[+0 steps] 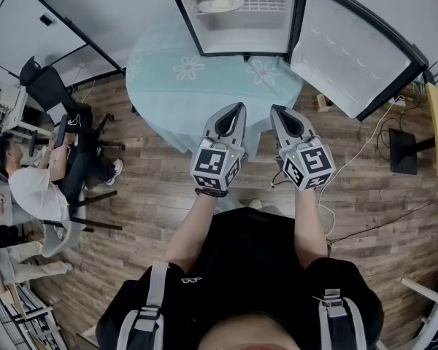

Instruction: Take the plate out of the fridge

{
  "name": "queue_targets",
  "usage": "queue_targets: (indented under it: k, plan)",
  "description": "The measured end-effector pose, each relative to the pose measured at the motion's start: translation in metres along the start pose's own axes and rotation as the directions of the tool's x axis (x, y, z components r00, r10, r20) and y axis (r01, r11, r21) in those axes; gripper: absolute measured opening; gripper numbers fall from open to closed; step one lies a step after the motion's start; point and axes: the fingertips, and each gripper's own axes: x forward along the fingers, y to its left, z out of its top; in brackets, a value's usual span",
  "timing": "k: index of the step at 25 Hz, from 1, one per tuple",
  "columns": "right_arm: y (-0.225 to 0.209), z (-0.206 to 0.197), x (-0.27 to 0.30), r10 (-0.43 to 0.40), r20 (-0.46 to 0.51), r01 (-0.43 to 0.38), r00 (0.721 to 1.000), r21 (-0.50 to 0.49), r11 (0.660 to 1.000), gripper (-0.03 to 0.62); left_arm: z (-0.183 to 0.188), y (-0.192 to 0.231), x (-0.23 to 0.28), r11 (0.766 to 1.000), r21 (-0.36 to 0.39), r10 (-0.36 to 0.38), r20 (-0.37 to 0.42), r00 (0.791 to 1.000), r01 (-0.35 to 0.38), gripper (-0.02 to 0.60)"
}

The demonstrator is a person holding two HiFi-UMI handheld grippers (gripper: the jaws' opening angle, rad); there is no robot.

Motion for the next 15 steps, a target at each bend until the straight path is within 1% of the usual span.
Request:
queue_targets:
  k: [6, 10, 13, 15]
  plan:
    - [-0.001, 0.004, 0.006, 0.008, 0.018, -0.008, 1.0, -0.002, 1.0, 0.005, 0.001, 0.004, 0.006, 1.0, -0.015, 0.006, -0.003, 1.0, -0.006, -0.008]
    - [-0.009, 0.013, 0.008, -0.02, 0.045, 0.02, 0.999, 0.01, 1.0, 0.006, 0.007, 0.005, 0.008, 1.0, -0.024, 0.007, 0.005, 1.0, -0.007, -0.008]
    - [-0.006, 0.014, 0.011, -0.016, 0.063, 0.013, 0.998, 0.056, 0.998, 0.005, 0.01, 0.011, 0.0, 1.0, -0.023, 0.021, 0.006, 1.0, -0.021, -0.008]
    - [0.001, 0.007, 0.015, -0.001, 0.062, -0.004, 0.998, 0.086, 0.996, 0.006, 0.007, 0.019, -0.007, 0.998, -0.04, 0.037, 0.003, 0.999, -0.037, -0.008]
